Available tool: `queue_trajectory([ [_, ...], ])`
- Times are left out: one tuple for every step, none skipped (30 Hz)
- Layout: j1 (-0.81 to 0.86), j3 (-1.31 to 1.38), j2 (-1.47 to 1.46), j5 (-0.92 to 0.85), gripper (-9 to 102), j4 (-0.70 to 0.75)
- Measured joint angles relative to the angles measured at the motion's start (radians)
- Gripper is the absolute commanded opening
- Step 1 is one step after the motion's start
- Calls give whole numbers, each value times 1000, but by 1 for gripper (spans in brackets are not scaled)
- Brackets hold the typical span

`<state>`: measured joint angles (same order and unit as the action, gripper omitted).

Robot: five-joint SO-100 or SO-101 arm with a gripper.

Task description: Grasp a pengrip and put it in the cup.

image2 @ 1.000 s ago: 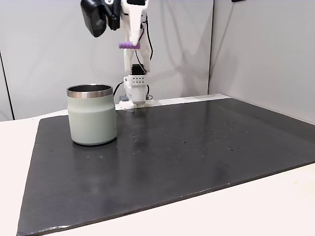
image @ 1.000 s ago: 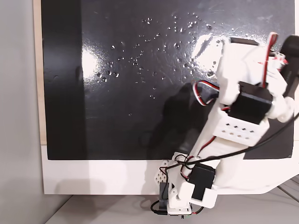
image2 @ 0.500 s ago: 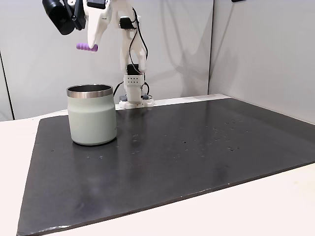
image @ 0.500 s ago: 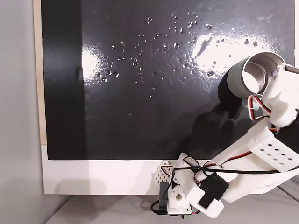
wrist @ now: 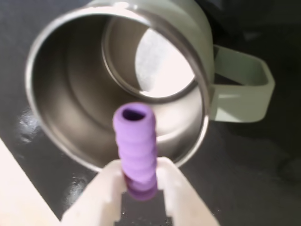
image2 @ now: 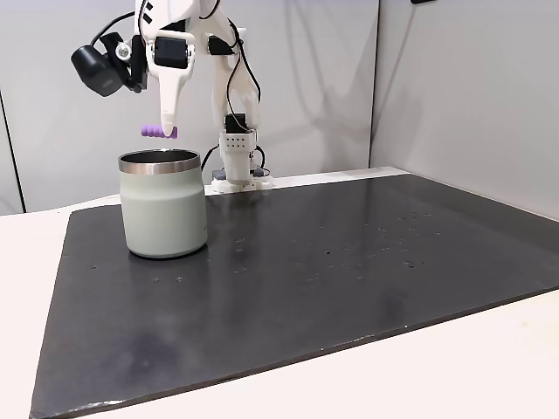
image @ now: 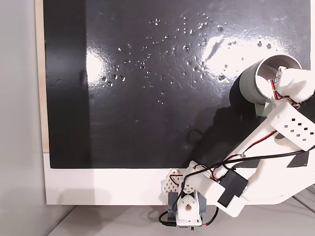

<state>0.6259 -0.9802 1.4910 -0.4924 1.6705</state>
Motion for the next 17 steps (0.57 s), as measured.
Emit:
queue_trajectory([
  [0,0,-12,-2,0,0],
  [0,0,-20,-2,1,0],
  [0,0,-26,-2,4,5],
  [0,0,-29,-2,9,8],
  [0,0,-32,-2,13,12],
  [0,0,-32,-2,16,15],
  [-3,0,-34,-2,18,18],
  [-6,0,-34,-2,19,20],
  [-8,0,-34,-2,19,23],
  [-9,0,-34,-2,19,25],
  [-11,0,-34,-2,19,25],
  [-11,0,-34,-2,19,25],
  [-11,0,-34,-2,19,25],
  [-11,0,-34,-2,19,25],
  [-12,0,-34,-2,19,25],
  [-14,0,-34,-2,19,26],
  [-17,0,-34,-2,18,28],
])
